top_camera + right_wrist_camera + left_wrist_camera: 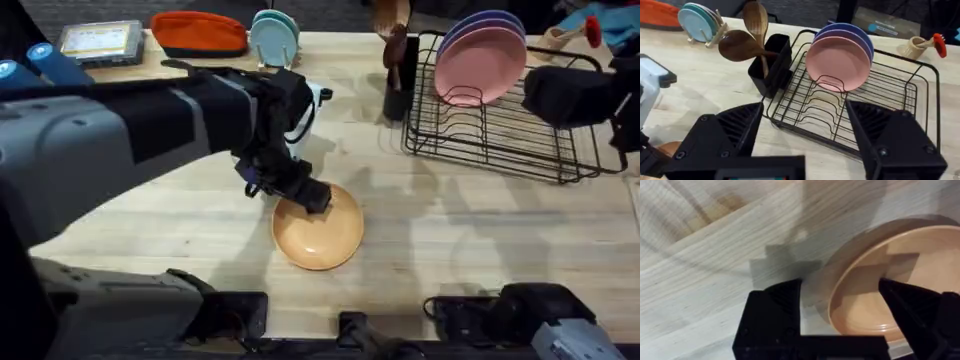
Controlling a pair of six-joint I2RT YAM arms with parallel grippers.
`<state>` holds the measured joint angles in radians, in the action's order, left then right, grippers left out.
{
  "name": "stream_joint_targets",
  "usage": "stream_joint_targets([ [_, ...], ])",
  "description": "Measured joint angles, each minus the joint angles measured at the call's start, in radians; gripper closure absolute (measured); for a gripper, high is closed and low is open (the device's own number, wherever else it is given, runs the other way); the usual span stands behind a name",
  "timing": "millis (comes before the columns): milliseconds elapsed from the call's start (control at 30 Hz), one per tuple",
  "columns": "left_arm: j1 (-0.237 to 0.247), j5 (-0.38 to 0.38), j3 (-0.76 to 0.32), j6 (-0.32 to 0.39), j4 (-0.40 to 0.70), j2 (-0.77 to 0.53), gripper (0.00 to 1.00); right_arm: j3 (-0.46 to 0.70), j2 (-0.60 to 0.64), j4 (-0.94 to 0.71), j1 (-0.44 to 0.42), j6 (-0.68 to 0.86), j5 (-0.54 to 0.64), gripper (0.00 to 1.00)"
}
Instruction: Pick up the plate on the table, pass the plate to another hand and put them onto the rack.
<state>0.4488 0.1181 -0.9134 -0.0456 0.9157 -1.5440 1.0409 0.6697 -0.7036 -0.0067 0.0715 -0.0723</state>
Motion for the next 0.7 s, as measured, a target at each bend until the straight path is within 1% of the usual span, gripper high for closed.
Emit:
stream_joint_targets([
  [33, 0.001, -0.005, 0.0, 0.0, 0.0, 0.0, 0.069, 0.0, 0.0, 0.0, 0.0, 0.0, 0.0, 0.004],
  [133, 0.0, -0.015, 0.0, 0.0, 0.0, -0.002, 0.141, 0.0, 0.0, 0.0, 0.0, 0.0, 0.0, 0.004],
  [300, -0.001, -0.034, -0.001, 0.0, 0.001, -0.006, 0.325, 0.0, 0.0, 0.0, 0.0, 0.0, 0.0, 0.004],
  [400, -0.004, -0.032, -0.001, 0.0, 0.001, -0.006, 0.463, 0.0, 0.0, 0.0, 0.0, 0.0, 0.0, 0.004],
  [633, -0.008, -0.002, -0.005, -0.003, 0.001, -0.006, 0.901, 0.0, 0.0, 0.0, 0.0, 0.0, 0.0, 0.004],
  [700, -0.008, 0.013, -0.009, -0.003, -0.002, -0.006, 0.949, 0.0, 0.0, 0.0, 0.0, 0.0, 0.0, 0.004],
])
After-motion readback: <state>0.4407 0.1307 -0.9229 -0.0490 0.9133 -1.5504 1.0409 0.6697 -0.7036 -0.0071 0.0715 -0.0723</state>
